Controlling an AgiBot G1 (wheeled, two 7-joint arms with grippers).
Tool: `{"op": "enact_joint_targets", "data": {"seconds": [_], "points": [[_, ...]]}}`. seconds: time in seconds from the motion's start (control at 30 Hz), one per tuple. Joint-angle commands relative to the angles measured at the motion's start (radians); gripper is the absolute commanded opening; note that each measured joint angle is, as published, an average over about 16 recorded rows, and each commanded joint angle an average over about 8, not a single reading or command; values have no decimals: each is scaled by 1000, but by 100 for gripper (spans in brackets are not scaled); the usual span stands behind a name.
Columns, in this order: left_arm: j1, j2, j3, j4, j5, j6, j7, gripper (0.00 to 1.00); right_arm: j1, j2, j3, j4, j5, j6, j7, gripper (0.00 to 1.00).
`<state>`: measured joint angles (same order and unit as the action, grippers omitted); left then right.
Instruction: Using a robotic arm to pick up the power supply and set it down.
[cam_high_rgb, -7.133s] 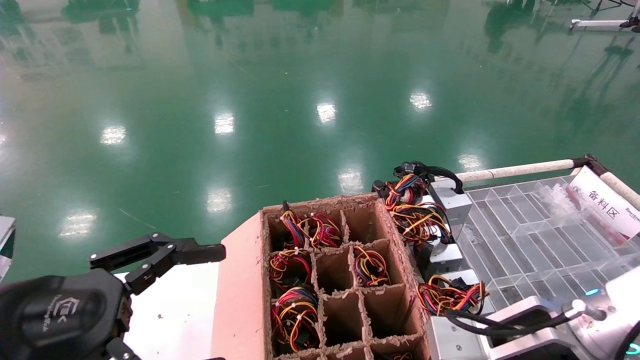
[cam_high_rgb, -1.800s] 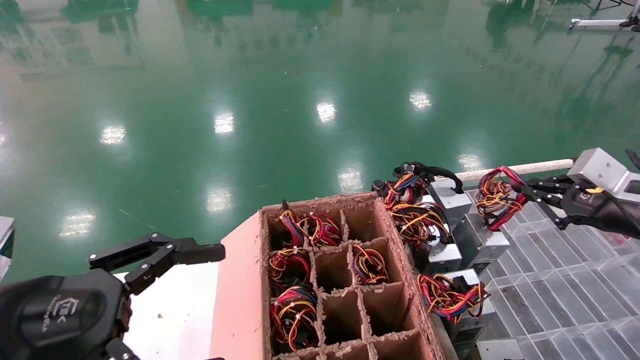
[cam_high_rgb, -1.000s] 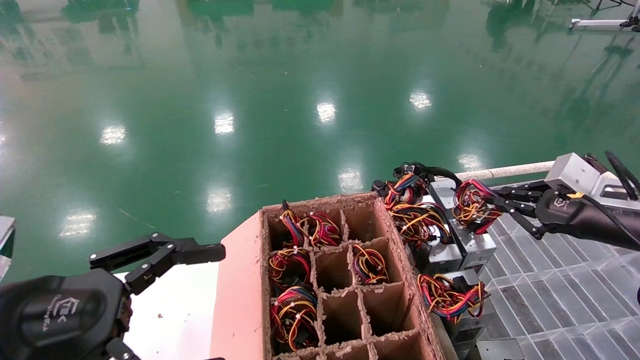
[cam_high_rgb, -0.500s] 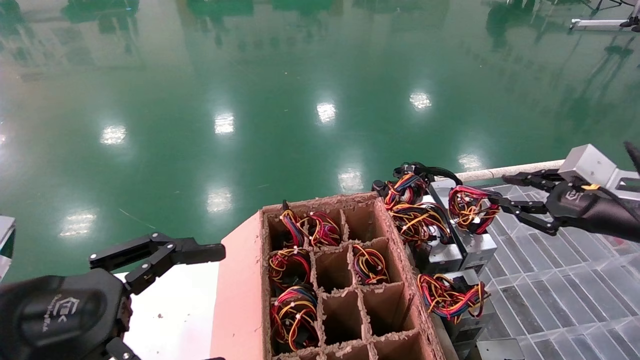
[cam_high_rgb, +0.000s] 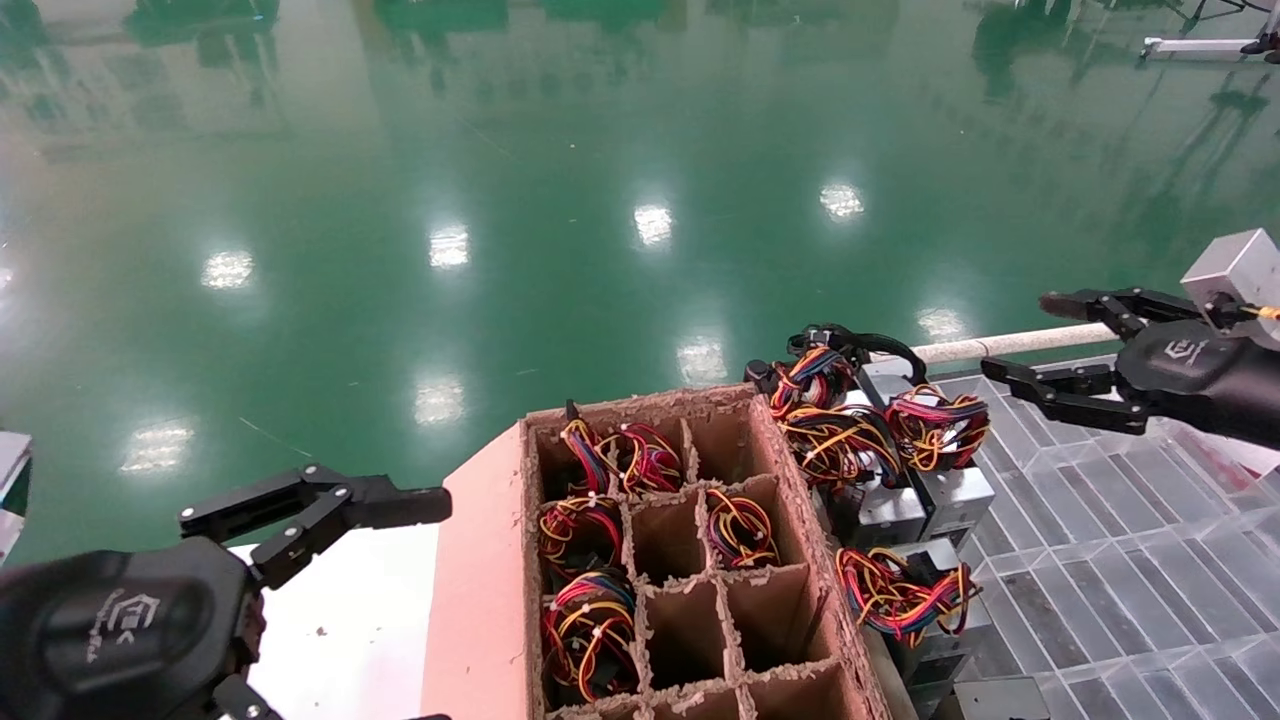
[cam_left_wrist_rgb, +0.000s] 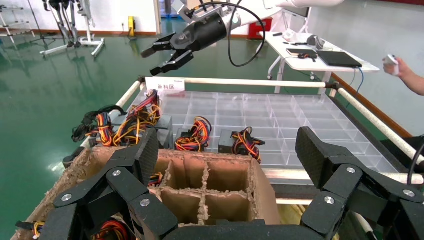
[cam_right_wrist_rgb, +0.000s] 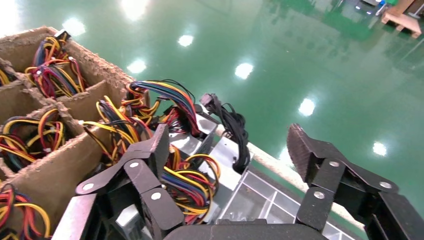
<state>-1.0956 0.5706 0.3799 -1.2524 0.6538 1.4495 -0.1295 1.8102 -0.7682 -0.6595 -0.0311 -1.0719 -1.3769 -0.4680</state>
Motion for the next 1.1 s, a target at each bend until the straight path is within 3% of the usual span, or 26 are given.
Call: {"op": "enact_joint_targets", "data": {"seconds": [0.03,1.1], "points": [[0,0,0,0,0,0,0,100,0,2,5,-5,8,-10,6,100],[0,0,0,0,0,0,0,100,-375,81,197,668,179,-67,338,100]]}}
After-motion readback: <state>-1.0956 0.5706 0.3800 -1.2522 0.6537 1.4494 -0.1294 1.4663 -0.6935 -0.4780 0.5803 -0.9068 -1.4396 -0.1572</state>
